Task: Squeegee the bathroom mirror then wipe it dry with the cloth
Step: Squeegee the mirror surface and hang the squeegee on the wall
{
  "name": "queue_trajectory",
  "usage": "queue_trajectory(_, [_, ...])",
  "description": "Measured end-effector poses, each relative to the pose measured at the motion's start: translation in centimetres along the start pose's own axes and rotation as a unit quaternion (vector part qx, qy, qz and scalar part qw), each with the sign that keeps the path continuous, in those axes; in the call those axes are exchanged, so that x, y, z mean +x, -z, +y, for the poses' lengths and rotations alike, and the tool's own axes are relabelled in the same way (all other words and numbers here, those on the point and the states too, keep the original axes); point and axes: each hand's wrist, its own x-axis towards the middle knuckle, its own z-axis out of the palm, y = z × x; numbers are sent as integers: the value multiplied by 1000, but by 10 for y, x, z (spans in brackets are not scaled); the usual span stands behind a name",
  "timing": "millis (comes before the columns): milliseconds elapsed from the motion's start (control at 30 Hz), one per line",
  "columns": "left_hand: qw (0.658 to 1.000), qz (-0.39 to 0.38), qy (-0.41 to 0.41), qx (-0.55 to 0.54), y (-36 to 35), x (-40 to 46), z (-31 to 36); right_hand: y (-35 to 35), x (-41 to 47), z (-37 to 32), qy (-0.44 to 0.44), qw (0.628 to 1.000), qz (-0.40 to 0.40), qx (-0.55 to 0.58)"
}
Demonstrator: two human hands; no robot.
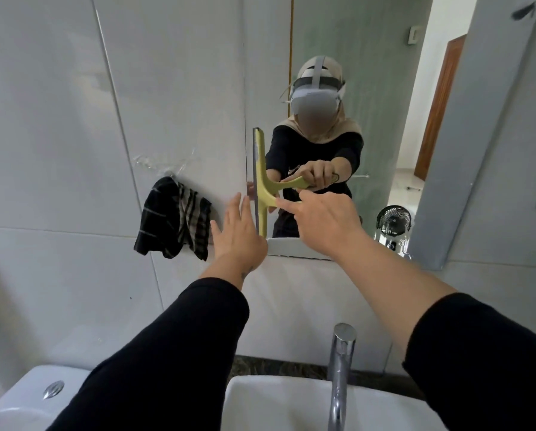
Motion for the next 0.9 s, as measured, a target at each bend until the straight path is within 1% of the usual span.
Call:
queue_trajectory(100, [1000,2,-21,-9,-1,2,10,-8,-7,8,-20,1000,0,14])
queue_trajectory(267, [999,-19,-50,3,-7,2,25,-21,-31,28,-66,996,24,47])
queue_trajectory(400, [997,-32,-64,29,-14,4,33,-28,-55,48,-97,992,37,72])
queue_trajectory(500, [995,-28,-73,57,-21,7,36,-39,-76,63,-126,987,54,87])
queue_trajectory(633, [996,5,-70,51,-38,9,35,-63,-106,83,-196,969,106,103])
queue_trajectory(767, [995,59,-75,20,-52,10,33,-86,-131,90,-251,949,114,153])
queue_trajectory(833, [993,86,-83,12,-58,12,31,-96,-142,85,-285,929,130,197])
queue_trajectory(900, [991,99,-86,8,-61,13,29,-105,-150,78,-328,901,148,243])
